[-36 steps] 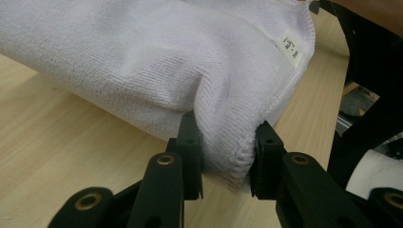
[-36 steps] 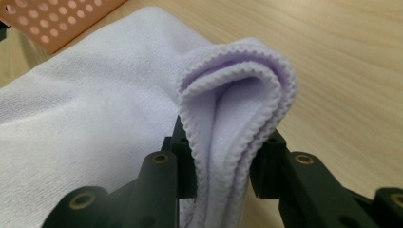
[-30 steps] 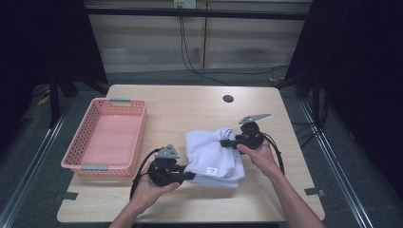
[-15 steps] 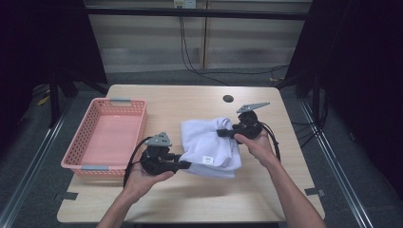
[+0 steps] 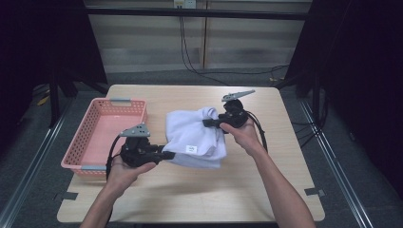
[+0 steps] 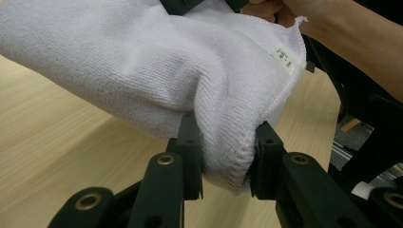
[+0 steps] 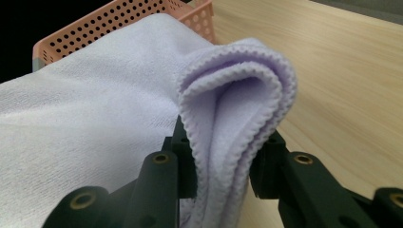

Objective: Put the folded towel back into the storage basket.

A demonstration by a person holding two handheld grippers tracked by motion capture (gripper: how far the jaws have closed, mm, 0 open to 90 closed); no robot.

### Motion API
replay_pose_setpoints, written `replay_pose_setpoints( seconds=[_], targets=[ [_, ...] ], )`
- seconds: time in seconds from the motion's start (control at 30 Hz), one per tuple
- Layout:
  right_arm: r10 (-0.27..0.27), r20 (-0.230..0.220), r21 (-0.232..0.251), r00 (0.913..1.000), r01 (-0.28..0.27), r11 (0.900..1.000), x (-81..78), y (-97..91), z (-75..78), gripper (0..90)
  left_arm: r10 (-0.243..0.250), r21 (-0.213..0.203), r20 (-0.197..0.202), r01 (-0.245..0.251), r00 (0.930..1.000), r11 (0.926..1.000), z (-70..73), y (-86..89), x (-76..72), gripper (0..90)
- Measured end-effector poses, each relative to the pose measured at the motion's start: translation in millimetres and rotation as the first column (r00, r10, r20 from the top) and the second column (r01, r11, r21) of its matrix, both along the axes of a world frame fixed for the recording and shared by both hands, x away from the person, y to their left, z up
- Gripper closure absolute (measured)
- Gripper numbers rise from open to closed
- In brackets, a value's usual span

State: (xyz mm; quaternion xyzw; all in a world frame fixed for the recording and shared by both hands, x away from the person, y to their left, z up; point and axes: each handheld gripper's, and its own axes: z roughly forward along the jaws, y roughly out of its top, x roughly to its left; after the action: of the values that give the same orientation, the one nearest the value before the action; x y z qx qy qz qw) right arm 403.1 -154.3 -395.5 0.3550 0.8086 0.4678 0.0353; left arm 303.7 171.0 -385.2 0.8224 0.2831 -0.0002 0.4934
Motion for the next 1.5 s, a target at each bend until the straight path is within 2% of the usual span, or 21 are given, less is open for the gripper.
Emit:
replay_pose_setpoints(
  seconds=[0.27, 0.4, 0.5, 0.6, 0.67, 0.83, 0.97, 1.13, 1.23, 1.3, 1.47, 1.5],
  targets=[
    [0.042, -0.001, 0.005, 0.9991, -0.042, 0.9991, 20.9, 36.5, 10.5, 68.5, 0.064, -0.022, 0.001, -0.064, 0.9979, 0.9977, 7.3, 34.8, 5.5, 70.9],
    [0.067, 0.004, 0.014, 0.9978, -0.067, 0.9977, 28.2, 53.9, 19.3, 68.5, 0.101, -0.056, 0.02, -0.1, 0.9947, 0.9935, 11.6, 53.9, 3.1, 70.9],
    [0.083, 0.012, 0.013, 0.9964, -0.084, 0.9964, 32.4, 67.6, 24.3, 68.5, 0.119, -0.056, 0.02, -0.118, 0.9927, 0.9915, 13.8, 66.0, 2.5, 71.0],
    [0.092, 0.011, 0.009, 0.9956, -0.093, 0.9957, 36.3, 82.6, 28.9, 68.6, 0.143, -0.074, 0.026, -0.141, 0.9893, 0.9872, 18.1, 79.7, 2.6, 71.0],
    [0.103, 0.015, 0.017, 0.9946, -0.103, 0.9945, 38.1, 89.6, 31.0, 68.6, 0.167, -0.098, 0.032, -0.164, 0.9853, 0.9817, 18.2, 89.7, 0.9, 71.0],
    [0.117, 0.022, 0.015, 0.9928, -0.118, 0.9929, 42.8, 108.9, 37.2, 68.6, 0.195, -0.107, 0.028, -0.191, 0.9803, 0.9756, 15.4, 108.1, 0.1, 71.3],
    [0.131, 0.025, 0.018, 0.9911, -0.131, 0.9912, 47.2, 123.6, 42.2, 68.6, 0.221, -0.104, 0.031, -0.217, 0.9747, 0.9706, 17.7, 121.2, 0.2, 71.3],
    [0.142, 0.019, 0.005, 0.9896, -0.143, 0.9898, 55.3, 141.4, 42.8, 68.7, 0.252, -0.094, 0.013, -0.25, 0.9675, 0.9637, 17.0, 135.5, 3.5, 71.4],
    [0.144, 0.008, 0.002, 0.9896, -0.144, 0.9896, 60.3, 153.8, 41.8, 68.8, 0.28, -0.105, -0.002, -0.279, 0.9599, 0.9546, 14.9, 145.6, 3.7, 71.4],
    [0.153, 0.005, 0.001, 0.9882, -0.153, 0.9882, 63.1, 160.8, 41.2, 68.8, 0.288, -0.097, 0.0, -0.287, 0.9575, 0.953, 12.9, 151.8, 3.7, 71.4],
    [0.162, -0.008, -0.02, 0.9868, -0.162, 0.9866, 69.8, 182.1, 41.7, 68.9, 0.322, -0.117, -0.011, -0.321, 0.9466, 0.9397, 12.8, 168.5, 4.6, 71.5],
    [0.165, -0.008, -0.024, 0.9863, -0.165, 0.986, 71.1, 186.3, 42.7, 68.9, 0.325, -0.112, -0.007, -0.324, 0.9456, 0.9394, 13.7, 172.9, 5.0, 71.5]
  ],
)
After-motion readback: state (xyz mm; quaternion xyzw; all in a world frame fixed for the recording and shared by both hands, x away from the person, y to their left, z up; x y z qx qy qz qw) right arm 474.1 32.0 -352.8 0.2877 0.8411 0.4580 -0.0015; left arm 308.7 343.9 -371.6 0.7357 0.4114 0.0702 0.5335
